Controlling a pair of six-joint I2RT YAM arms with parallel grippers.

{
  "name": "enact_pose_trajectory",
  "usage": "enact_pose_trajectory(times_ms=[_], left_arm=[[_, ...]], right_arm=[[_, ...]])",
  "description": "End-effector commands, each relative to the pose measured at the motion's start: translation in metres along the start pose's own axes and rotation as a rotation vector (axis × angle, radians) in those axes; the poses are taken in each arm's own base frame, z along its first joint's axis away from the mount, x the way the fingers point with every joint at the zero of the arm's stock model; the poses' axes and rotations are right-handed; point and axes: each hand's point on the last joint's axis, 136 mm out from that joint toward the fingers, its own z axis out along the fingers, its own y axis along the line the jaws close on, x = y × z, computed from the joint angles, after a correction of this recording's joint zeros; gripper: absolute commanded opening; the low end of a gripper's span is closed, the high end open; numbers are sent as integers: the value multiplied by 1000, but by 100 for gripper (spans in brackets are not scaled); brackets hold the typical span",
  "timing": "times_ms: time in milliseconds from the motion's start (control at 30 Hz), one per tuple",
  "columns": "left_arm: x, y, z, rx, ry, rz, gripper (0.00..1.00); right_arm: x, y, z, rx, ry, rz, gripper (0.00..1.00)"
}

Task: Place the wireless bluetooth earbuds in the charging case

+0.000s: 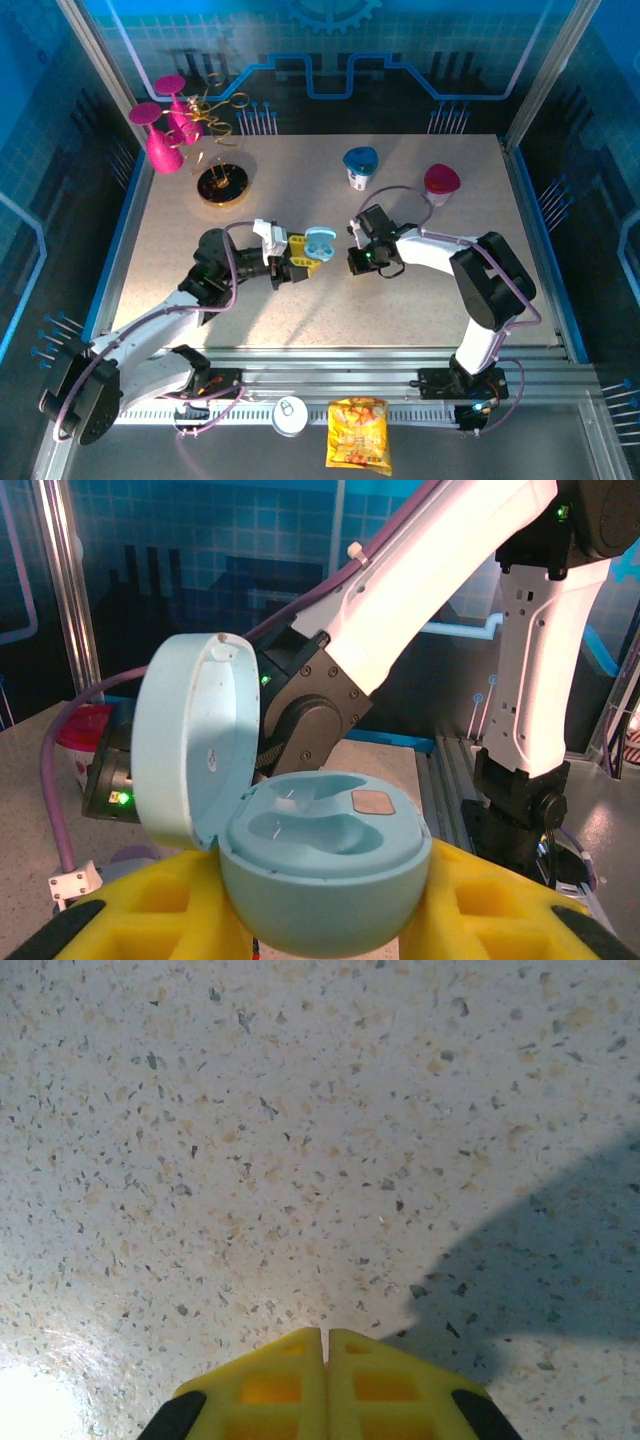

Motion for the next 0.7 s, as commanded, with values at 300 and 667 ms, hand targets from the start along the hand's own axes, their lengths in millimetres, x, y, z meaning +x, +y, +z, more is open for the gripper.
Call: enact_pose_trajectory(times_ms=[300,667], left_arm=[[-21,2,6,31,-33,49,34],[-19,3,6,31,-29,46,35]], right_arm=[[-3,23,-11,-473,-22,242,1],[20,-17,8,-250,35,261,7]])
